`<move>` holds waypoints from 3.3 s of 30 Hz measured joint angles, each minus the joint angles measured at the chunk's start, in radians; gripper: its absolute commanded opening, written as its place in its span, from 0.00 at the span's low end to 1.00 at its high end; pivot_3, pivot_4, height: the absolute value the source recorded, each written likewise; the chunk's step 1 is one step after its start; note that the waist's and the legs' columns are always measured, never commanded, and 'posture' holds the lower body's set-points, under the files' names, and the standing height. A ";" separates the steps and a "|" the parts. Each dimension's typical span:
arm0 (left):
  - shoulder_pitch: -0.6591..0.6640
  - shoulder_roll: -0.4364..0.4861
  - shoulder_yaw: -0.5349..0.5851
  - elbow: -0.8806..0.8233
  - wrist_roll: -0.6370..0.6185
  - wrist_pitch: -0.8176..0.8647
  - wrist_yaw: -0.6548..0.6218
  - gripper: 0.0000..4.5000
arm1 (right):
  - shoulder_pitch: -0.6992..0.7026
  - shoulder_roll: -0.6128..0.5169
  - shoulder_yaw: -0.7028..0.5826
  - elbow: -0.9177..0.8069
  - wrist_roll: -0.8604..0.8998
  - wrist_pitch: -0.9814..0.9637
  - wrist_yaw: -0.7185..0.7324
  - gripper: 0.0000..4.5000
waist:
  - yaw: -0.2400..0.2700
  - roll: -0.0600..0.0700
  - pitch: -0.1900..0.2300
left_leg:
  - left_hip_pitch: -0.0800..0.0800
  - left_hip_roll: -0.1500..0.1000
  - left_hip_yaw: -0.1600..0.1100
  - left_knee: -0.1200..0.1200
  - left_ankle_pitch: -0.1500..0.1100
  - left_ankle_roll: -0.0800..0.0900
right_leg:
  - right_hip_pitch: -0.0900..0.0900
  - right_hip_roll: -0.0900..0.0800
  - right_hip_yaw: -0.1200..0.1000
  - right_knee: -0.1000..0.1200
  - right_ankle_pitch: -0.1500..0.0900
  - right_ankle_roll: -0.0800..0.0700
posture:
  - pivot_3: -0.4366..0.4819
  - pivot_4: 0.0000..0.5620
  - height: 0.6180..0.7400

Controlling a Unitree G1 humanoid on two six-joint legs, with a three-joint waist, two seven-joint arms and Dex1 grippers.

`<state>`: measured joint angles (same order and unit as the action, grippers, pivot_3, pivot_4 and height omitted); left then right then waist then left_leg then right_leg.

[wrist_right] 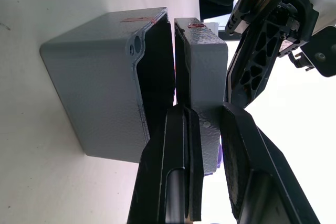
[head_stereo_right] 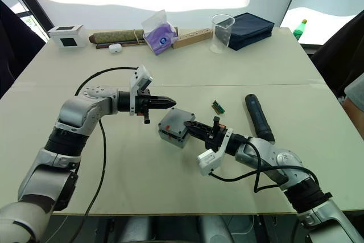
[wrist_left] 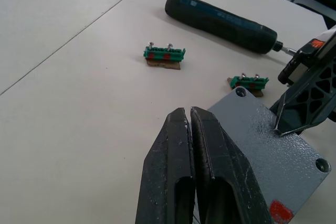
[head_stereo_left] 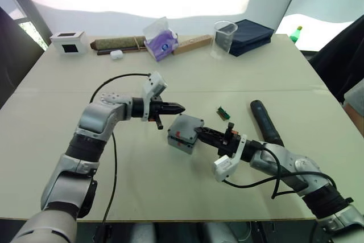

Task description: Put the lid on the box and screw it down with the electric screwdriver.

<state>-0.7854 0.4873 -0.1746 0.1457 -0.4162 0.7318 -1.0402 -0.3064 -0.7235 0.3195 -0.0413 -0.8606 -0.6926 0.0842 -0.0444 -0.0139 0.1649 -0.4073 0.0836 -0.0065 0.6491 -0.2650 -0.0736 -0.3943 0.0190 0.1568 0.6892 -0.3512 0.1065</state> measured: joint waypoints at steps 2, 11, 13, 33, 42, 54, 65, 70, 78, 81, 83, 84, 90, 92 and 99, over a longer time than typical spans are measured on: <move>0.000 -0.005 0.000 0.000 0.000 0.000 0.001 0.03 | 0.001 0.006 0.000 0.002 -0.001 0.003 0.000 0.08 | 0.000 0.000 0.000 | 0.000 0.000 0.000 0.000 0.000 0.000 | 0.000 0.000 0.000 0.000 0.000 0.000 | 0.48 0.27 1.00; 0.007 -0.010 -0.008 -0.006 0.013 -0.003 -0.003 0.03 | 0.003 0.012 0.000 0.003 -0.007 0.011 -0.001 0.08 | 0.000 0.000 0.000 | 0.001 0.000 0.000 0.001 0.000 0.000 | 0.000 0.000 0.000 0.001 0.000 0.000 | 0.48 0.27 1.00; 0.007 -0.010 -0.008 -0.012 0.013 -0.003 -0.003 0.03 | 0.004 0.016 0.000 0.003 -0.011 0.012 -0.002 0.08 | 0.000 0.000 0.000 | 0.001 0.000 0.000 0.001 0.000 0.000 | 0.001 0.000 0.000 0.001 0.000 0.000 | 0.48 0.27 1.00; 0.058 0.006 -0.069 -0.053 0.068 -0.052 -0.034 0.03 | 0.029 0.032 0.002 -0.013 -0.043 0.053 0.001 0.08 | 0.000 0.000 0.000 | 0.005 0.000 0.000 0.002 0.000 0.000 | 0.006 0.000 0.000 0.001 0.000 0.000 | 0.48 0.27 1.00; 0.086 0.035 -0.104 -0.111 0.118 -0.096 -0.045 0.03 | 0.038 0.031 0.015 -0.012 -0.046 0.052 -0.001 0.08 | 0.000 0.000 -0.001 | 0.020 0.000 0.000 0.000 -0.002 0.003 | 0.021 0.000 0.000 -0.002 0.000 0.000 | 0.48 0.27 1.00; 0.108 0.051 -0.133 -0.140 0.149 -0.102 -0.039 0.00 | 0.039 0.028 0.016 0.016 -0.050 0.060 -0.011 0.53 | -0.001 -0.001 -0.002 | 0.034 0.000 0.000 -0.001 -0.007 0.012 | 0.036 0.000 0.000 -0.005 -0.001 -0.001 | 0.48 0.27 1.00; 0.106 0.053 -0.160 -0.137 0.178 -0.131 -0.029 0.00 | 0.050 0.006 0.007 -0.001 -0.025 0.079 0.014 0.53 | -0.001 -0.001 -0.002 | 0.035 0.000 0.000 -0.001 -0.007 0.012 | 0.037 0.000 0.001 -0.005 -0.001 -0.001 | 0.48 0.27 1.00; 0.106 0.054 -0.164 -0.126 0.191 -0.154 -0.030 0.00 | 0.085 -0.001 0.014 -0.003 -0.019 0.089 0.065 0.53 | -0.001 -0.001 -0.002 | 0.034 0.000 0.000 -0.001 -0.007 0.012 | 0.036 0.000 0.001 -0.006 -0.001 -0.001 | 0.48 0.27 1.00; 0.103 0.053 -0.164 -0.114 0.204 -0.175 -0.028 0.00 | 0.087 -0.001 0.012 -0.016 -0.004 0.098 0.099 0.53 | -0.001 -0.001 -0.002 | 0.034 0.000 0.000 -0.001 -0.007 0.012 | 0.036 0.001 0.001 -0.006 -0.001 -0.001 | 0.48 0.27 1.00; 0.104 0.057 -0.163 -0.115 0.204 -0.179 -0.043 0.00 | 0.094 -0.001 0.009 -0.021 0.007 0.101 0.104 0.43 | -0.001 -0.001 -0.002 | 0.034 0.000 0.000 -0.001 -0.007 0.012 | 0.036 0.001 0.001 -0.006 -0.001 -0.001 | 0.48 0.27 1.00; 0.105 0.060 -0.162 -0.118 0.204 -0.179 -0.048 0.00 | 0.100 -0.001 0.005 -0.032 0.013 0.106 0.107 0.28 | -0.002 -0.001 -0.002 | 0.034 0.000 0.000 -0.002 -0.007 0.012 | 0.036 0.001 0.001 -0.006 -0.001 -0.001 | 0.48 0.27 1.00; 0.105 0.060 -0.162 -0.118 0.204 -0.179 -0.049 0.00 | 0.101 -0.001 0.001 -0.036 0.017 0.108 0.109 0.19 | -0.002 -0.001 -0.002 | 0.034 0.000 0.000 -0.002 -0.007 0.012 | 0.036 0.001 0.001 -0.006 -0.001 -0.001 | 0.48 0.27 1.00; 0.107 0.059 -0.163 -0.114 0.210 -0.197 -0.043 0.00 | 0.117 -0.001 -0.026 -0.056 0.044 0.127 0.127 0.02 | -0.001 -0.001 -0.002 | 0.034 0.000 0.000 -0.002 -0.007 0.013 | 0.036 0.001 0.001 -0.006 -0.001 -0.001 | 0.48 0.27 1.00; 0.107 0.059 -0.162 -0.113 0.210 -0.197 -0.044 0.00 | 0.131 -0.001 -0.035 -0.076 0.061 0.140 0.141 0.02 | -0.001 -0.001 -0.002 | 0.034 0.000 0.000 -0.002 -0.007 0.013 | 0.036 0.001 0.001 -0.006 -0.001 -0.001 | 0.48 0.27 1.00; 0.115 0.044 -0.135 -0.122 0.180 -0.163 -0.048 0.00 | 0.164 0.013 -0.052 -0.121 0.143 0.191 0.217 0.02 | -0.001 -0.002 -0.001 | 0.034 0.000 0.000 -0.002 -0.007 0.013 | 0.036 0.001 0.001 -0.006 -0.001 -0.001 | 0.48 0.27 1.00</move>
<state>-0.6707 0.5316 -0.3093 0.0242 -0.2361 0.5690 -1.0883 -0.1423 -0.7102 0.2675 -0.1620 -0.7174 -0.5019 0.3009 -0.0449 -0.0156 0.1635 -0.3738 0.0833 -0.0064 0.6472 -0.2724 -0.0610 -0.3587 0.0197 0.1579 0.6828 -0.3519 0.1056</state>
